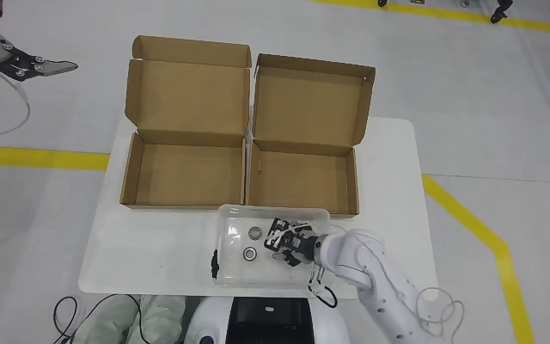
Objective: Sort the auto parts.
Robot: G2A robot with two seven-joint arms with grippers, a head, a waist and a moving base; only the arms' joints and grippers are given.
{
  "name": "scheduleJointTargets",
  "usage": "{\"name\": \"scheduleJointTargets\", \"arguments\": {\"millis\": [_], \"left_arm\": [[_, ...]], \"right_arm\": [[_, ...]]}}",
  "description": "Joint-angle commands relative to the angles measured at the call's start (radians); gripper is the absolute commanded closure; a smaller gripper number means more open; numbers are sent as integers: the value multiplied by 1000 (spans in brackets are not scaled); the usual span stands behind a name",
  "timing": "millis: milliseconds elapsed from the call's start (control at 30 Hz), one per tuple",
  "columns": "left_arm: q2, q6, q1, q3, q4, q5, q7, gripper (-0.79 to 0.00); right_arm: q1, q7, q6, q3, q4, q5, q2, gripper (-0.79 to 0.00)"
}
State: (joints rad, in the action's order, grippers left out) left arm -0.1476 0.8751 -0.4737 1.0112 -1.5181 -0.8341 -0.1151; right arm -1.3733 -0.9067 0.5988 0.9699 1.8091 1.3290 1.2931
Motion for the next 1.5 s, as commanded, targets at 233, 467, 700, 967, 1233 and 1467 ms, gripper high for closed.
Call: {"name": "scheduleJointTargets", "arguments": {"millis": [233,467,700,967,1233,1467], "left_arm": [[0,0,0,0,0,0,0,-785],[0,0,0,0,0,0,0,-785],[0,0,0,0,0,0,0,-785],[0,0,0,0,0,0,0,-785],[0,0,0,0,0,0,0,-785],[0,0,0,0,0,0,0,-785]], "right_arm": [[39,-43,-32,-38,-24,-7,2,-557],[49,-35,-35,-44,-34,-15,-2,-283],[50,-9,-24,-43,-27,-23,-9,0],[30,134,24,-21,1,-5,-24,0],[3,422,117,26,7,2,-42,0],[17,704,175,34,-36,45,-49,0]]}}
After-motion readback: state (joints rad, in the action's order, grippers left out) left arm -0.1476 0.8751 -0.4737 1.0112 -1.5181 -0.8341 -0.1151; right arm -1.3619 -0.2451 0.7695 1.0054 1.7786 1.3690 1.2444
